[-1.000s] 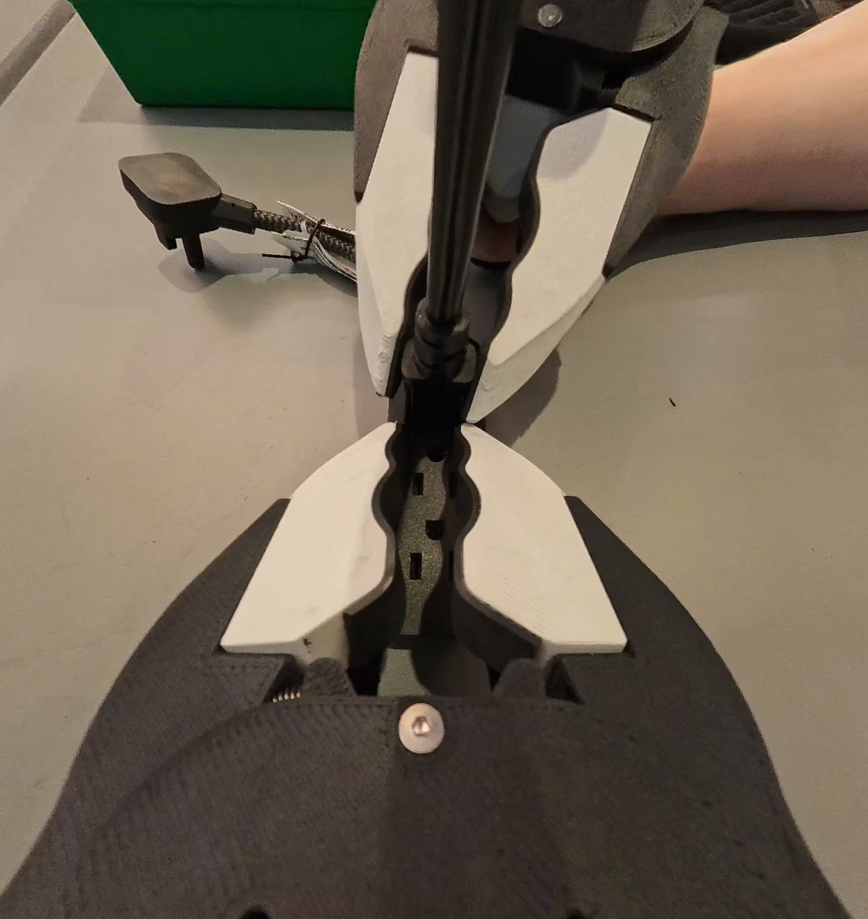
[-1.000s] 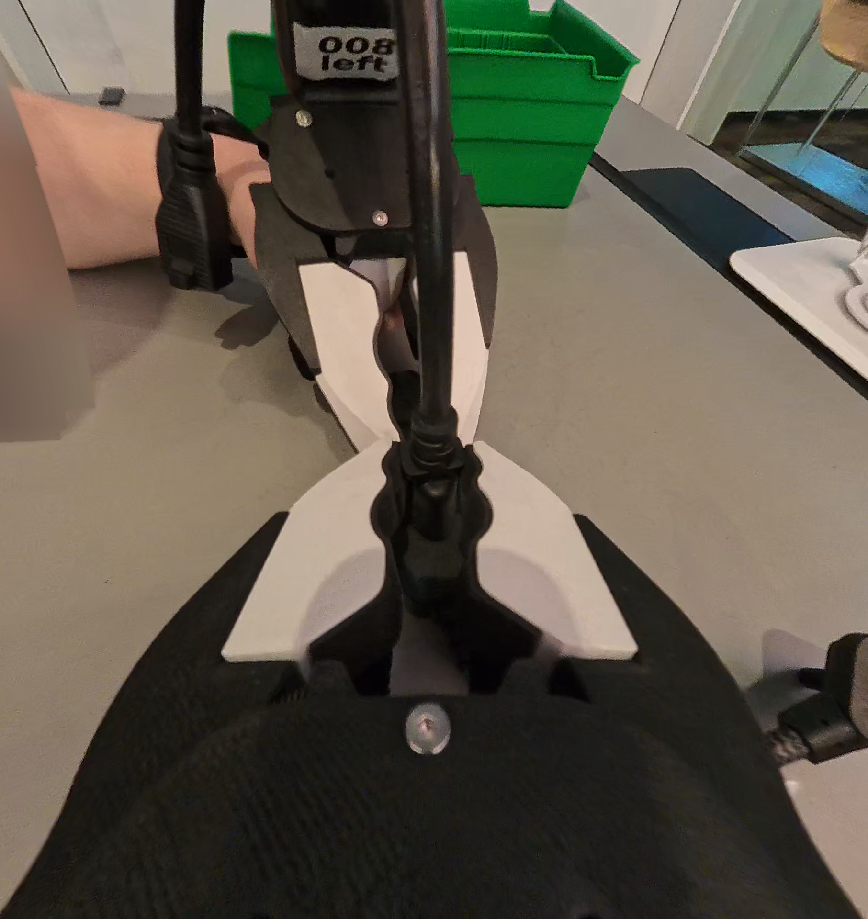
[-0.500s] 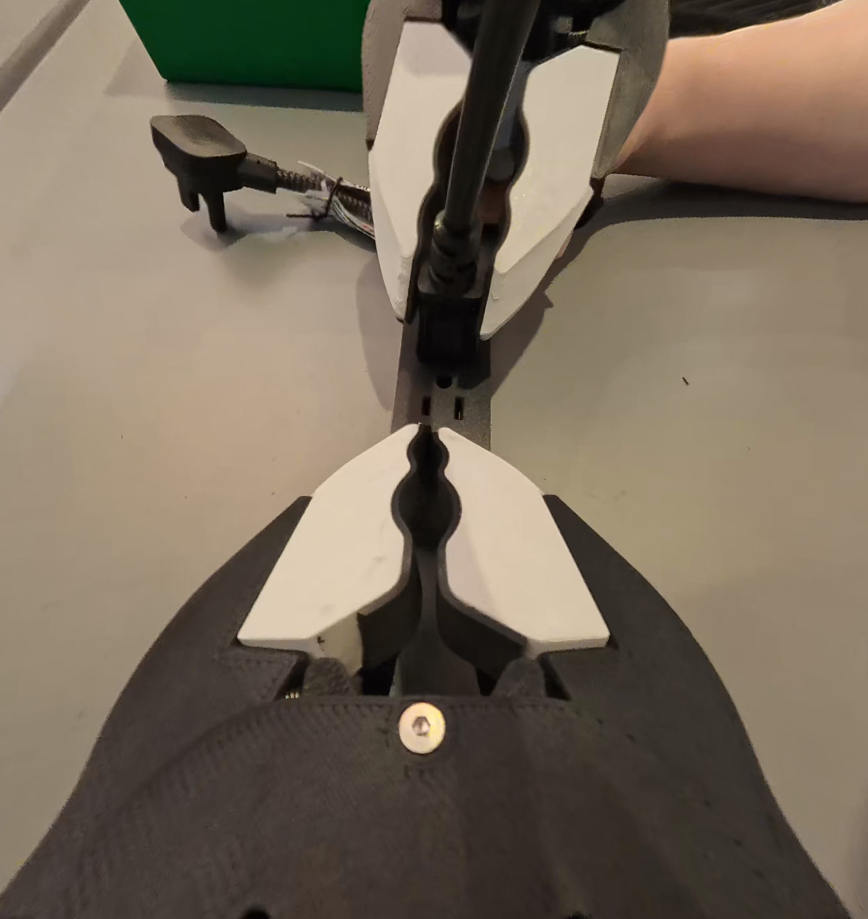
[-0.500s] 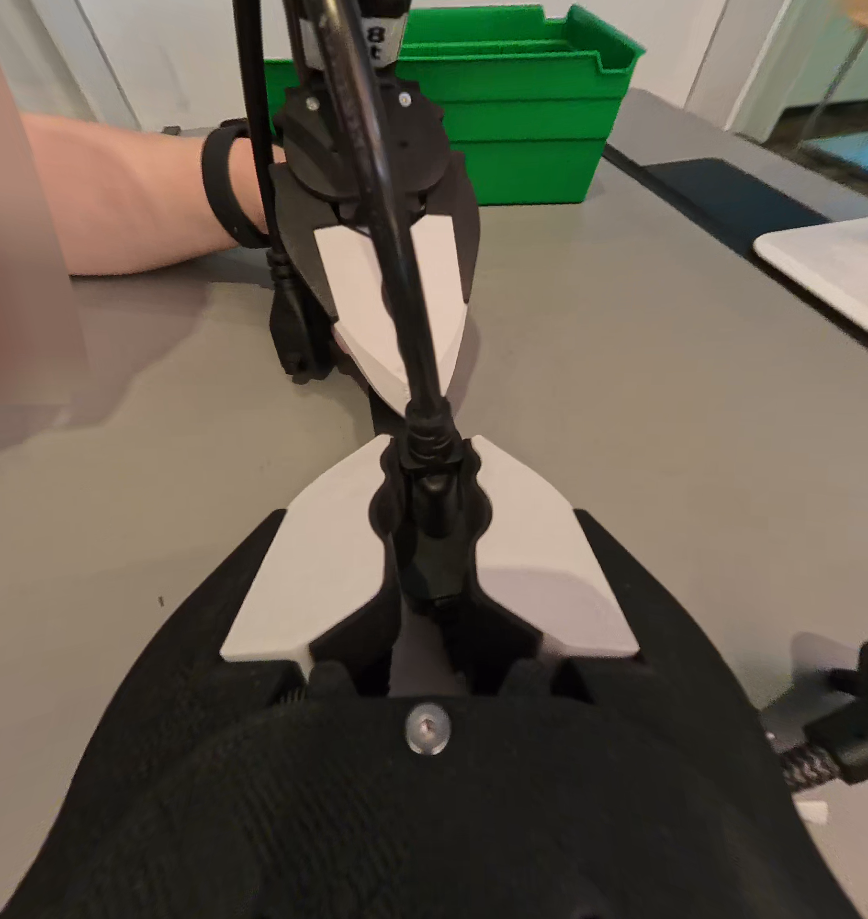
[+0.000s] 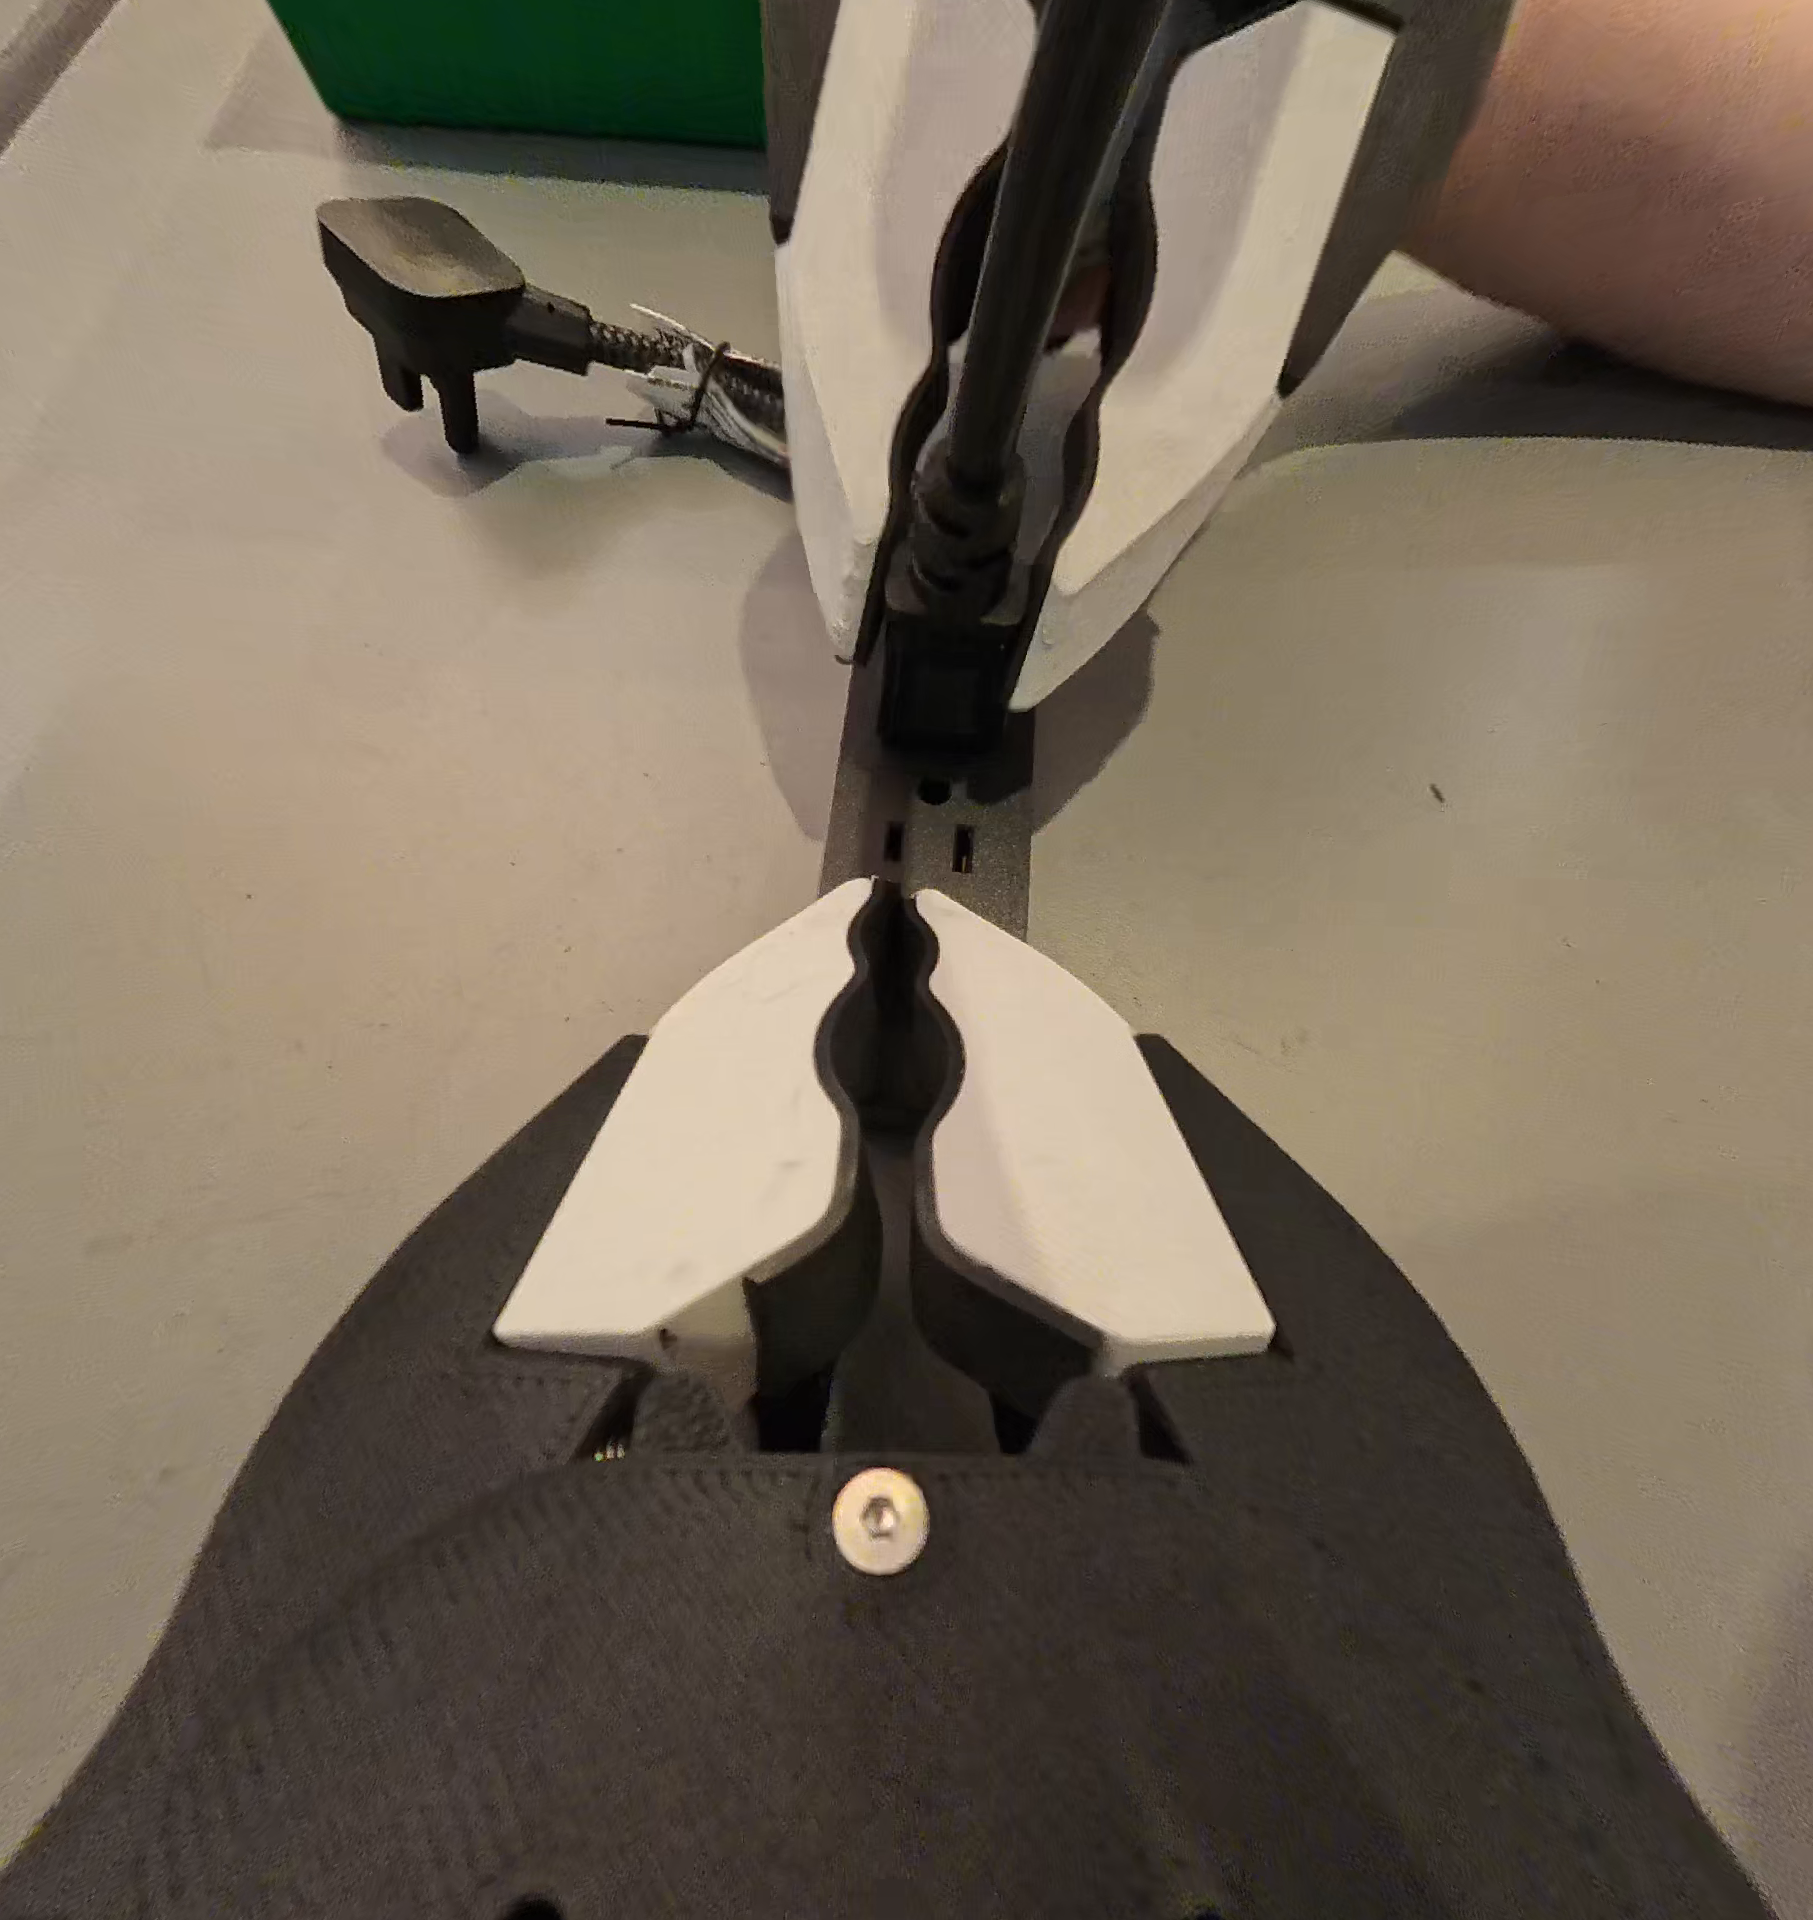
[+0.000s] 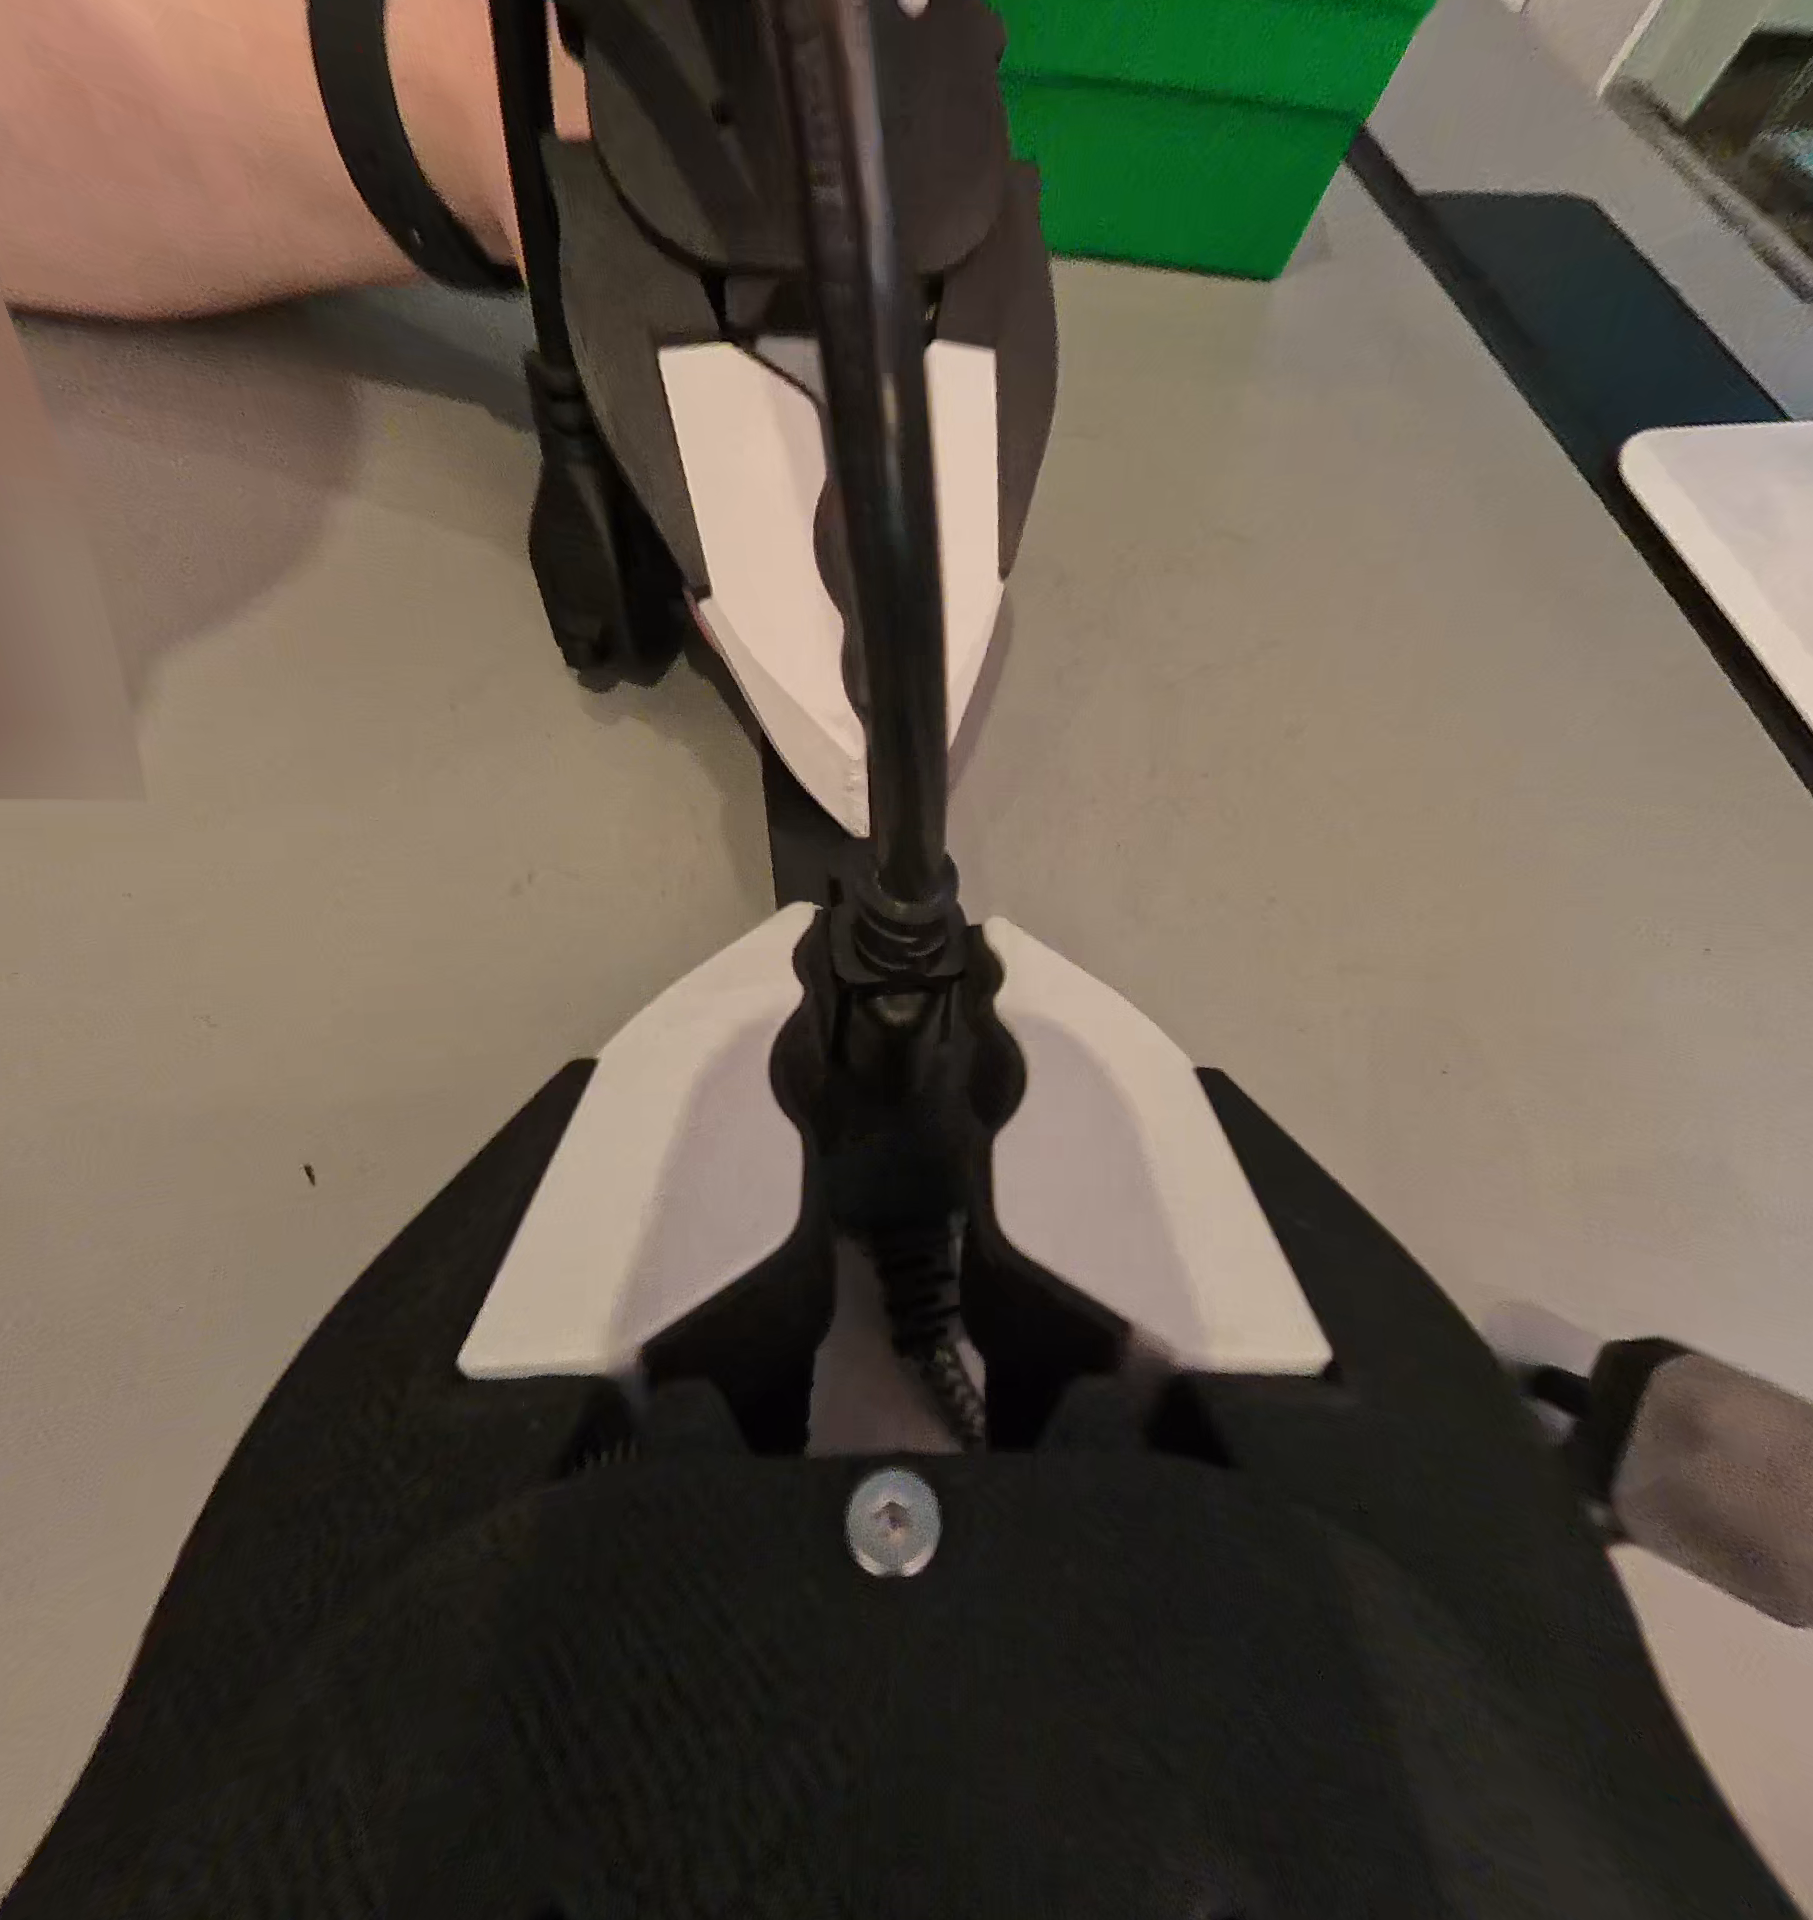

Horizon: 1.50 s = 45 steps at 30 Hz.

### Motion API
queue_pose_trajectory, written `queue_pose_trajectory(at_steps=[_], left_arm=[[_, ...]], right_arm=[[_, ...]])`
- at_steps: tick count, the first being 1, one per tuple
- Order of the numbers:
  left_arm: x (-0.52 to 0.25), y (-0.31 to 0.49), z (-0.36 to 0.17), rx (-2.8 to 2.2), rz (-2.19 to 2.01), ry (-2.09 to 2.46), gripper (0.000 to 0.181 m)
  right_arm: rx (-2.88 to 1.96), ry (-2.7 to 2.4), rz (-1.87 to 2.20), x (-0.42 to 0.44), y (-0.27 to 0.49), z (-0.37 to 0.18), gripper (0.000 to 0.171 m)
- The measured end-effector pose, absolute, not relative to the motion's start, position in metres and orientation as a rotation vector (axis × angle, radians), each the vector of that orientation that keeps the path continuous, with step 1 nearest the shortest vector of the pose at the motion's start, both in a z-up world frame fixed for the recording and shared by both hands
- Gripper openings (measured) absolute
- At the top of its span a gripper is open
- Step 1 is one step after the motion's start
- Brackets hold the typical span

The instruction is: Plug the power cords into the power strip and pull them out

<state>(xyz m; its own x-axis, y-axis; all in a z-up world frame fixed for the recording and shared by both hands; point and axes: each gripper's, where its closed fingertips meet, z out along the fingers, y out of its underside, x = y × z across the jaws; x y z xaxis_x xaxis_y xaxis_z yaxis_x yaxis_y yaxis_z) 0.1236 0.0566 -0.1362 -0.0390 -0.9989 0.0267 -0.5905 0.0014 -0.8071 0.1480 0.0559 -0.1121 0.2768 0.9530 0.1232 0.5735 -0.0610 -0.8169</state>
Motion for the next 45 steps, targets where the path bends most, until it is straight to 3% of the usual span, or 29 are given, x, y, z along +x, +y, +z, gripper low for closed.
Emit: queue_pose_trajectory(at_steps=[3, 9, 30, 37, 45], left_arm=[[0.123, 0.057, -0.136, -1.666, -0.876, 1.694, 0.001], [0.125, 0.055, -0.137, -1.655, -0.861, 1.701, 0.001], [0.124, 0.060, -0.137, -1.702, -0.901, 1.653, 0.001], [0.124, 0.056, -0.137, -1.682, -0.872, 1.710, 0.001], [0.127, 0.064, -0.137, -1.720, -0.843, 1.664, 0.001]], right_arm=[[-1.781, -1.471, 0.431, 0.148, 0.058, -0.114, 0.024], [-1.702, -1.299, 0.751, 0.150, 0.058, -0.112, 0.025], [-1.736, -1.127, 0.903, 0.145, 0.070, -0.110, 0.026], [-1.747, -1.212, 0.628, 0.146, 0.059, -0.110, 0.023], [-1.857, -0.874, 0.902, 0.149, 0.083, -0.109, 0.025]])
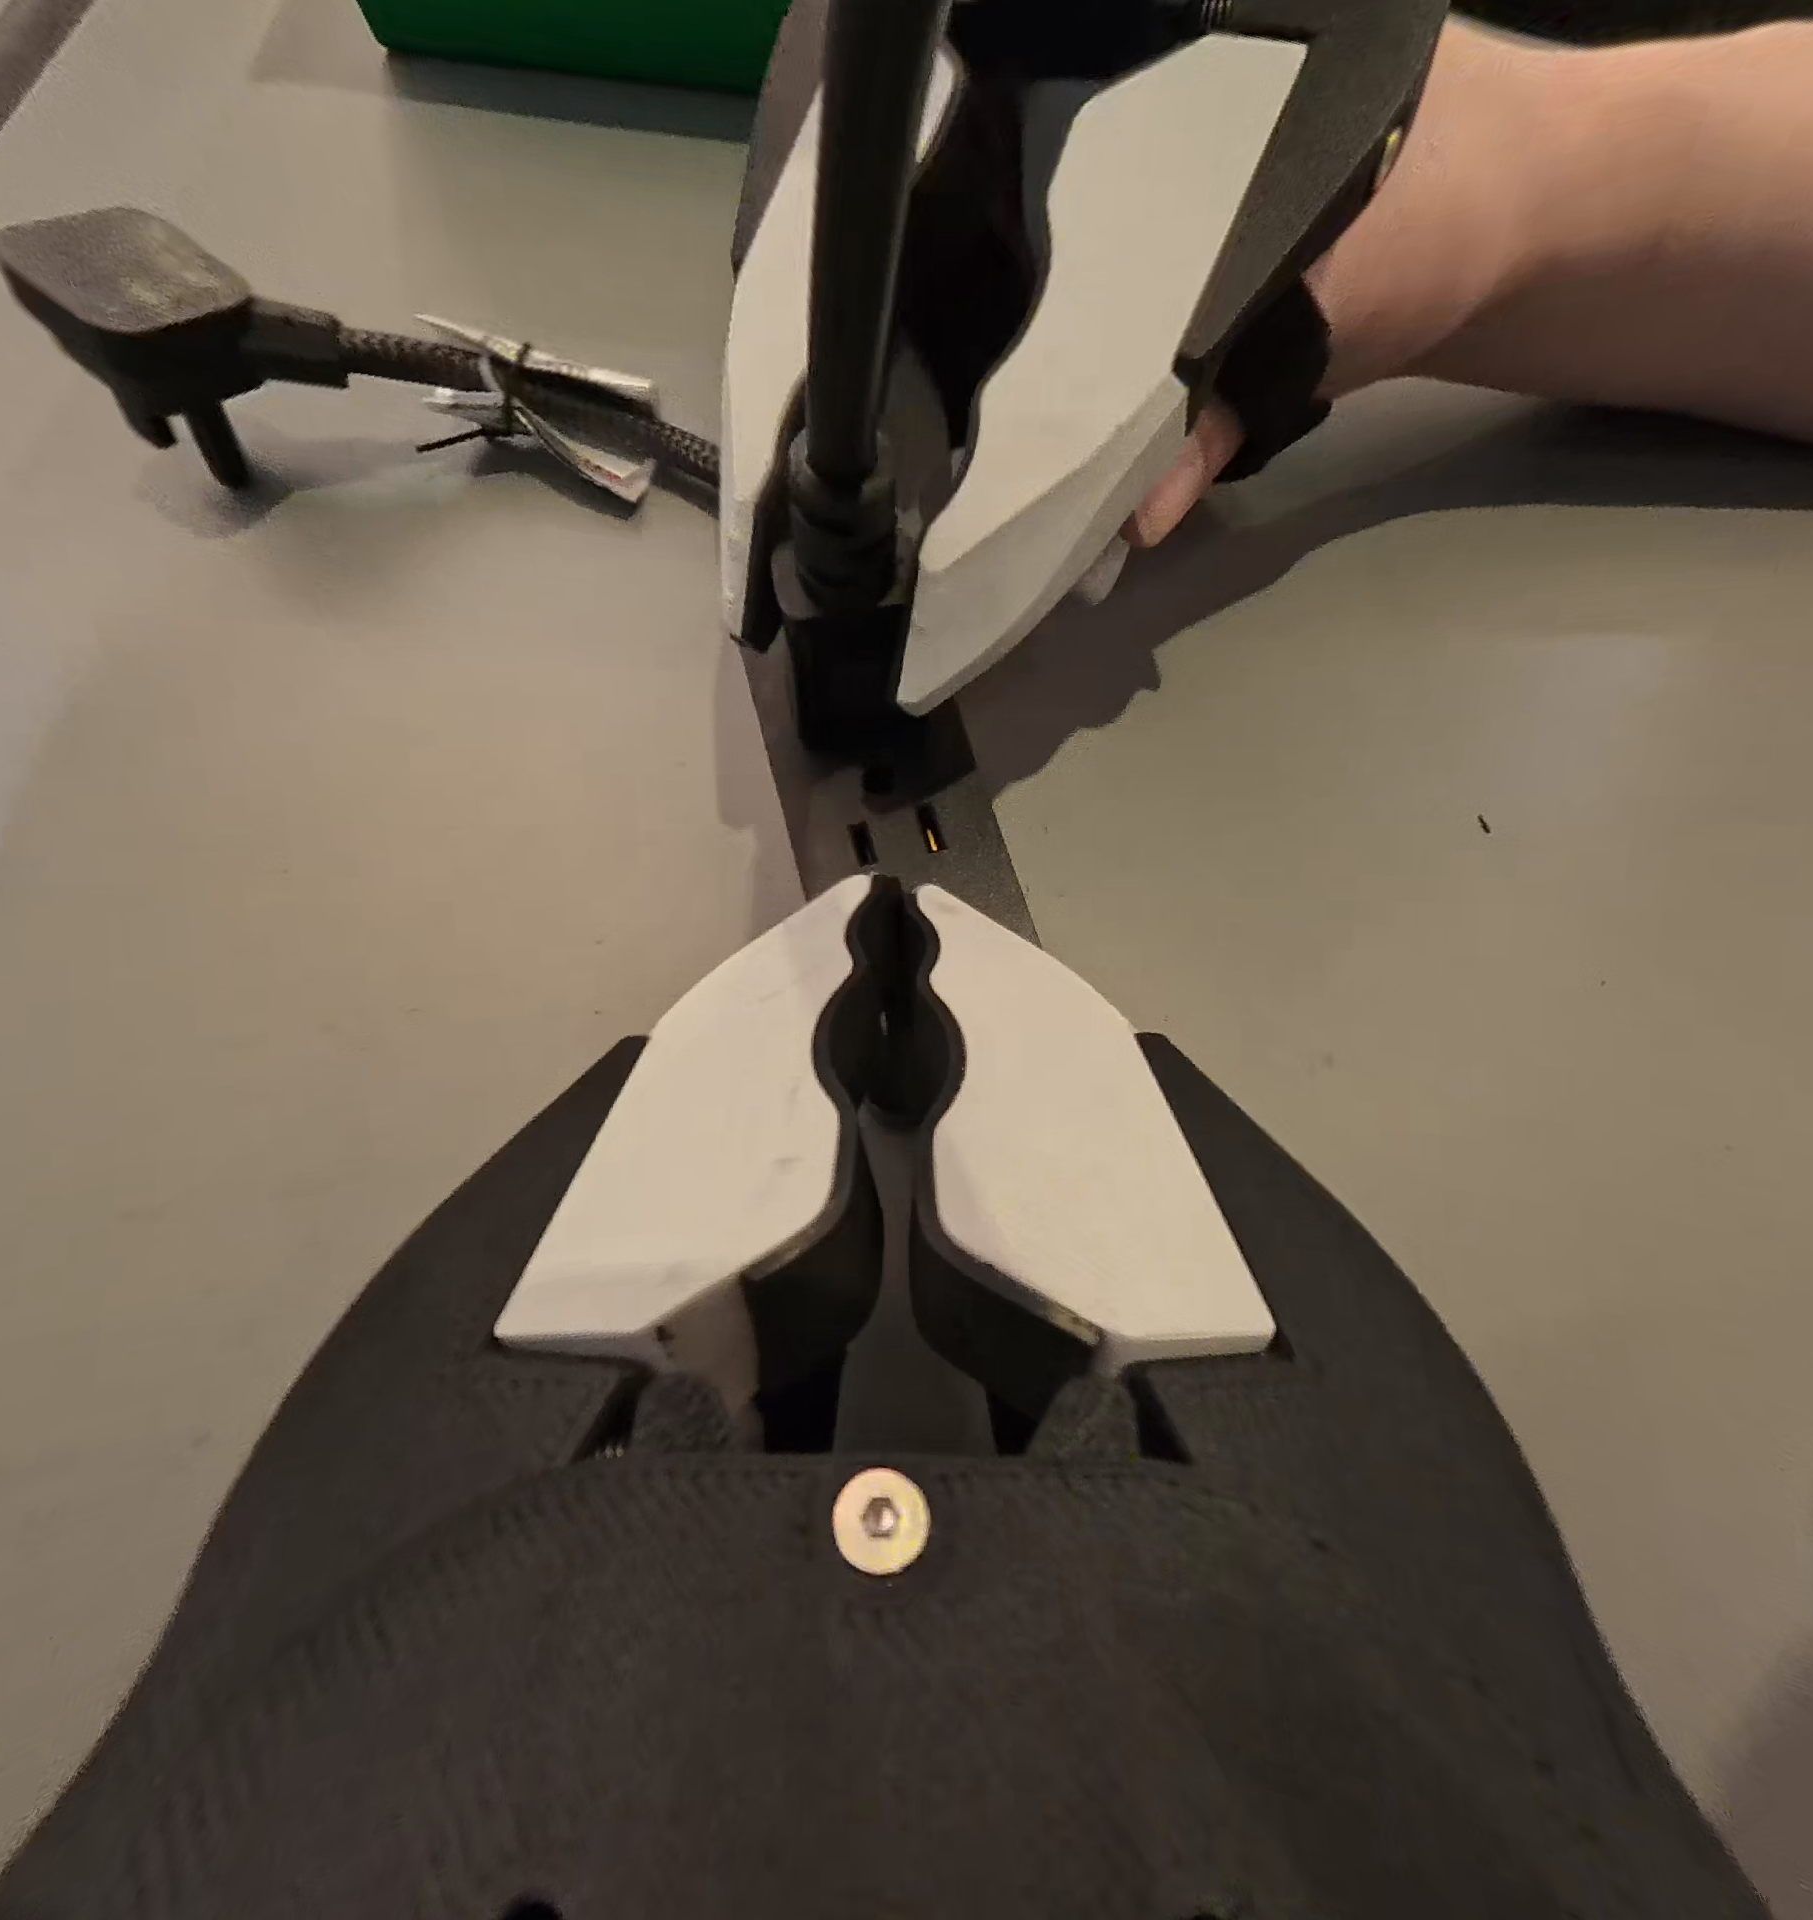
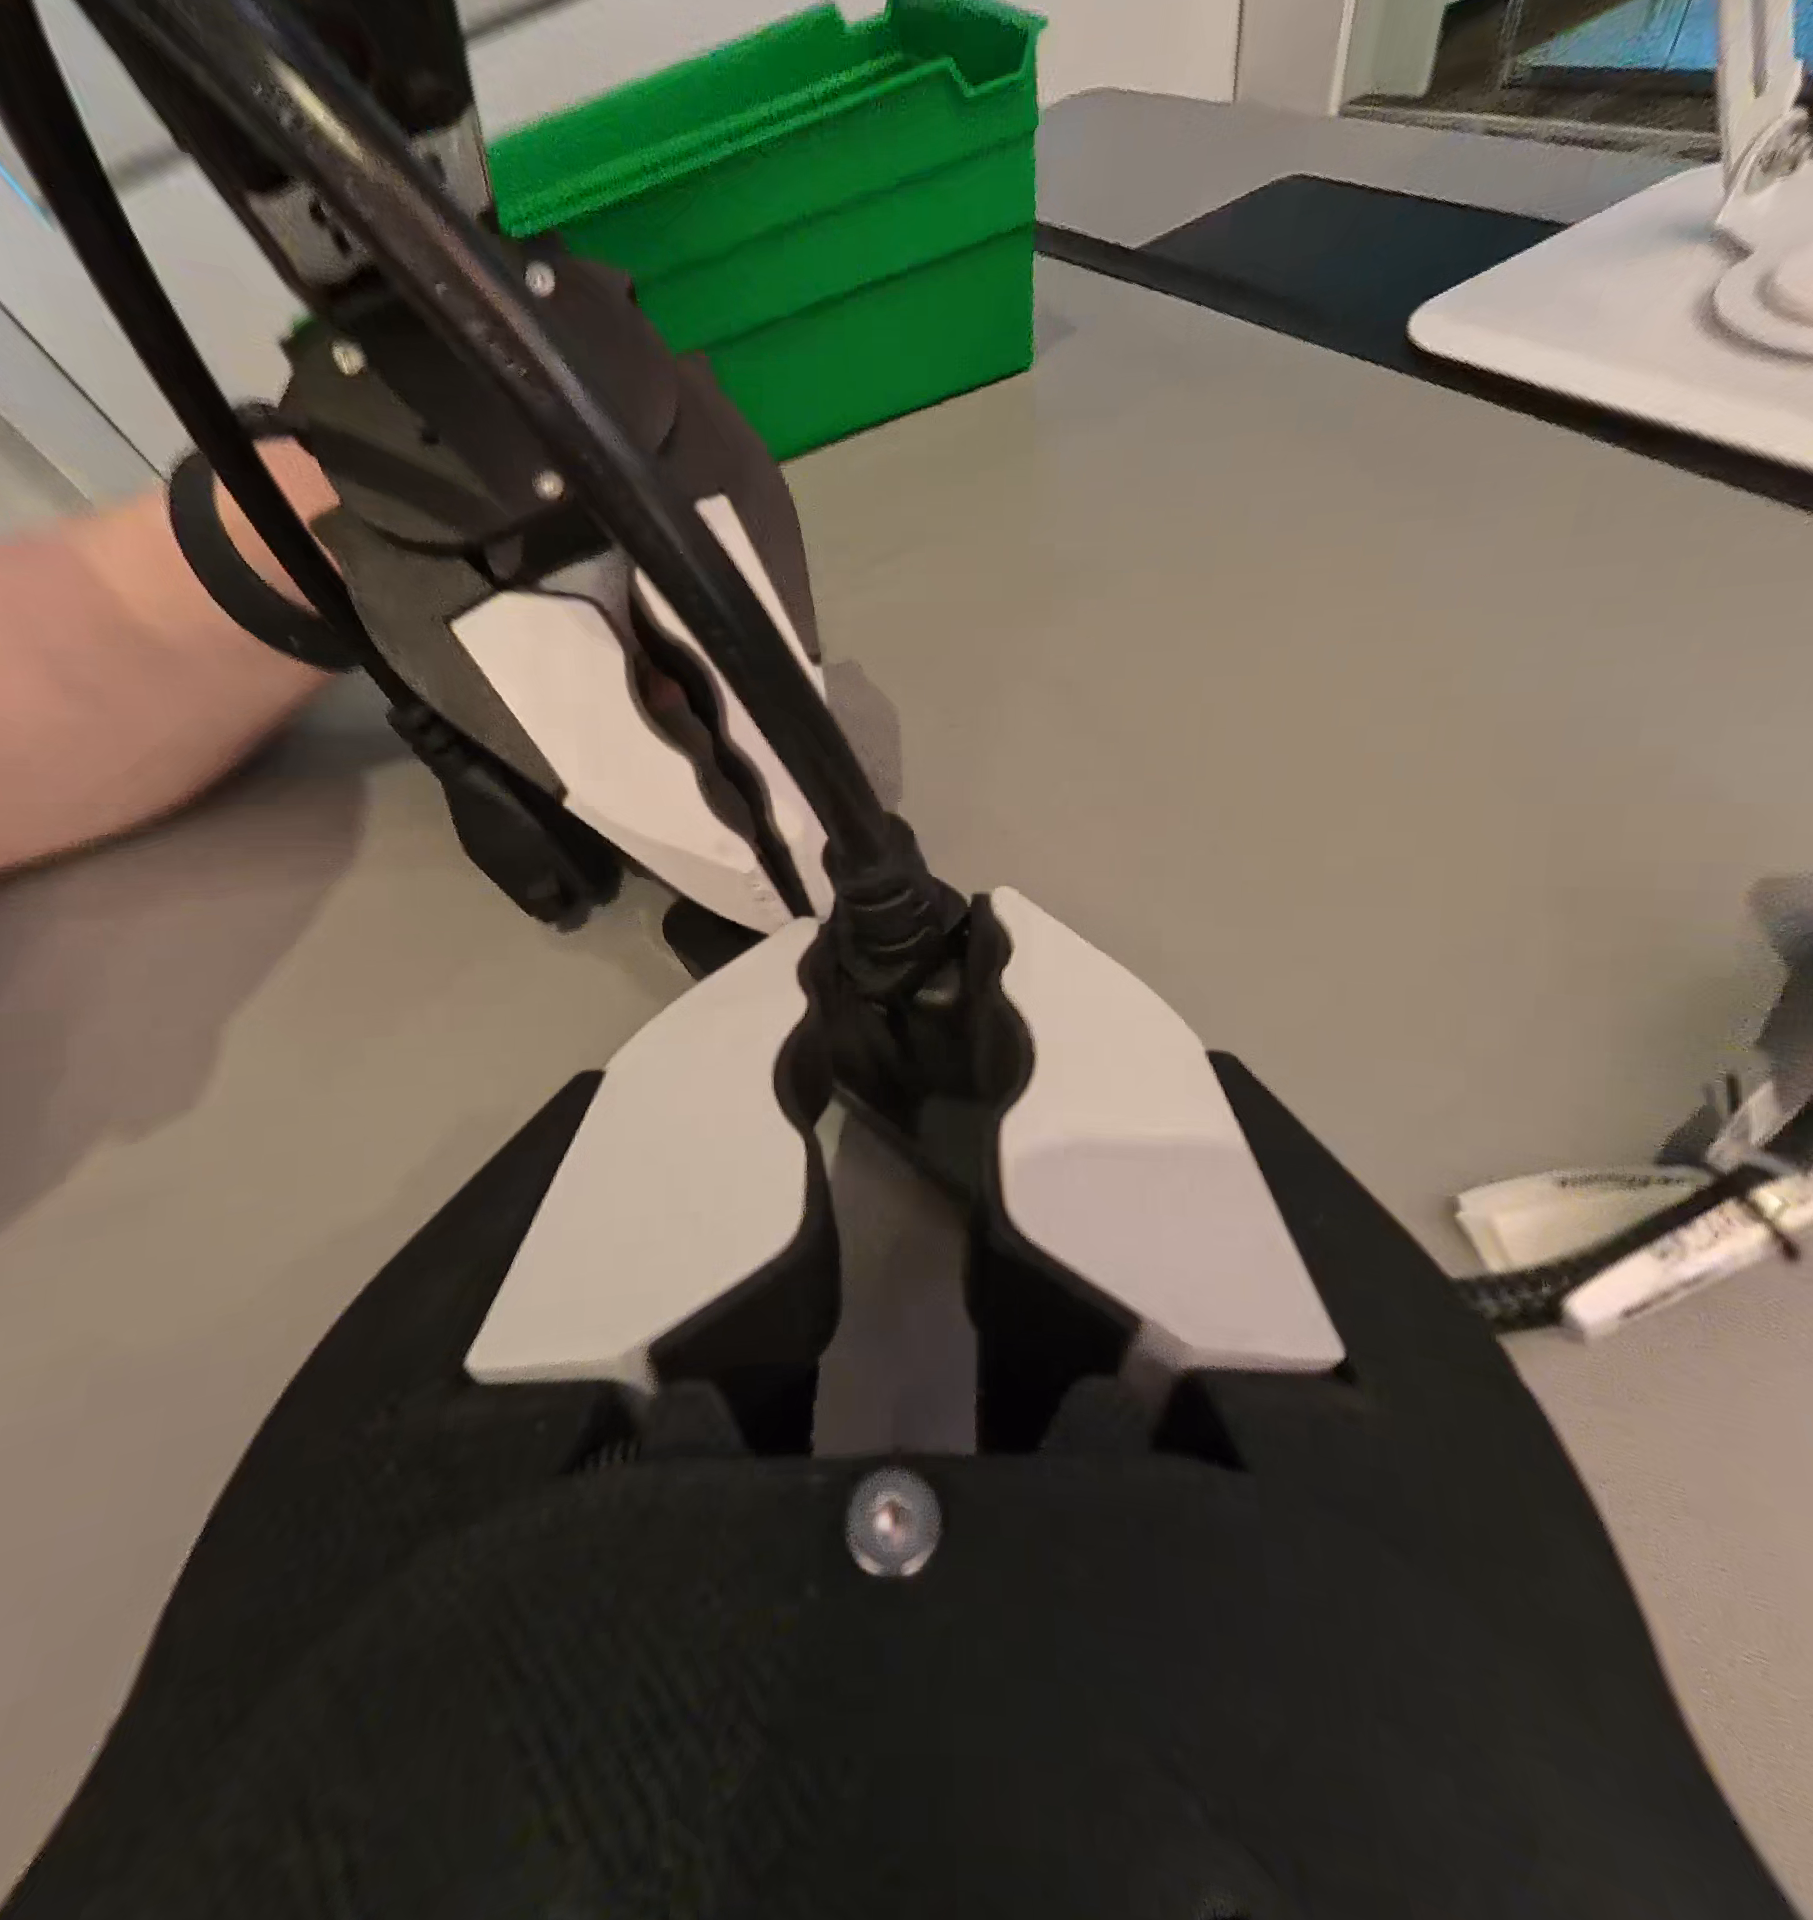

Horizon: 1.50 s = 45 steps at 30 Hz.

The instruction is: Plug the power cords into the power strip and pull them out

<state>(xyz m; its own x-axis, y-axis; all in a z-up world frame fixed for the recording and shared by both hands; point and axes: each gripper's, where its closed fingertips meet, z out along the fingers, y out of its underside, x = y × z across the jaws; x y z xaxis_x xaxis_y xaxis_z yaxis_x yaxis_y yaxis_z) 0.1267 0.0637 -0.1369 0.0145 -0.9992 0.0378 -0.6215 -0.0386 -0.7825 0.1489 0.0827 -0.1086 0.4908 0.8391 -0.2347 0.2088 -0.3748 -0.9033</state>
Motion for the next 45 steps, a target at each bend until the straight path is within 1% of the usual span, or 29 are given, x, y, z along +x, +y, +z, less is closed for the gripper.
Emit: queue_pose_trajectory(at_steps=[3, 7, 9, 10, 13, 14, 16, 18, 23, 26, 30, 37, 40, 43, 45], left_arm=[[0.127, 0.064, -0.136, -1.746, -0.887, 1.634, 0.001], [0.132, 0.063, -0.135, -1.815, -0.997, 1.535, 0.000], [0.138, 0.060, -0.135, -1.834, -0.983, 1.513, 0.000], [0.140, 0.059, -0.135, -1.835, -0.963, 1.515, 0.000], [0.141, 0.059, -0.135, -1.845, -0.971, 1.486, 0.000], [0.141, 0.059, -0.135, -1.849, -0.995, 1.473, 0.000], [0.143, 0.058, -0.135, -1.854, -1.023, 1.460, 0.000], [0.146, 0.058, -0.135, -1.848, -0.997, 1.459, 0.000], [0.145, 0.059, -0.135, -1.845, -0.992, 1.449, 0.000], [0.146, 0.059, -0.136, -1.787, -0.906, 1.495, 0.000], [0.148, 0.057, -0.136, -1.777, -0.912, 1.507, 0.001], [0.149, 0.058, -0.135, -1.764, -0.837, 1.486, 0.000], [0.151, 0.061, -0.135, -1.807, -0.839, 1.429, 0.000], [0.152, 0.061, -0.135, -1.816, -0.828, 1.411, 0.000], [0.151, 0.061, -0.134, -1.819, -0.834, 1.408, 0.000]], right_arm=[[-1.840, -0.832, 0.826, 0.150, 0.086, -0.108, 0.025], [-1.784, -0.859, 0.339, 0.154, 0.097, -0.110, 0.022], [-1.815, -0.880, 0.178, 0.157, 0.103, -0.119, 0.026], [-1.838, -0.892, 0.161, 0.156, 0.105, -0.123, 0.033], [-1.903, -0.832, 0.263, 0.158, 0.110, -0.126, 0.042], [-1.935, -0.820, 0.331, 0.157, 0.110, -0.128, 0.039], [-1.958, -0.809, 0.386, 0.157, 0.110, -0.129, 0.039], [-1.941, -0.811, 0.365, 0.155, 0.110, -0.128, 0.024], [-1.973, -0.729, 0.407, 0.154, 0.111, -0.127, 0.023], [-2.014, -0.634, 0.544, 0.151, 0.115, -0.126, 0.024], [-2.049, -0.560, 0.699, 0.151, 0.112, -0.126, 0.026], [-2.017, -0.657, 0.619, 0.151, 0.115, -0.126, 0.028], [-1.995, -0.673, 0.579, 0.153, 0.118, -0.125, 0.026], [-1.908, -0.671, 0.514, 0.155, 0.120, -0.113, 0.025], [-1.841, -0.649, 0.482, 0.159, 0.120, -0.102, 0.028]])
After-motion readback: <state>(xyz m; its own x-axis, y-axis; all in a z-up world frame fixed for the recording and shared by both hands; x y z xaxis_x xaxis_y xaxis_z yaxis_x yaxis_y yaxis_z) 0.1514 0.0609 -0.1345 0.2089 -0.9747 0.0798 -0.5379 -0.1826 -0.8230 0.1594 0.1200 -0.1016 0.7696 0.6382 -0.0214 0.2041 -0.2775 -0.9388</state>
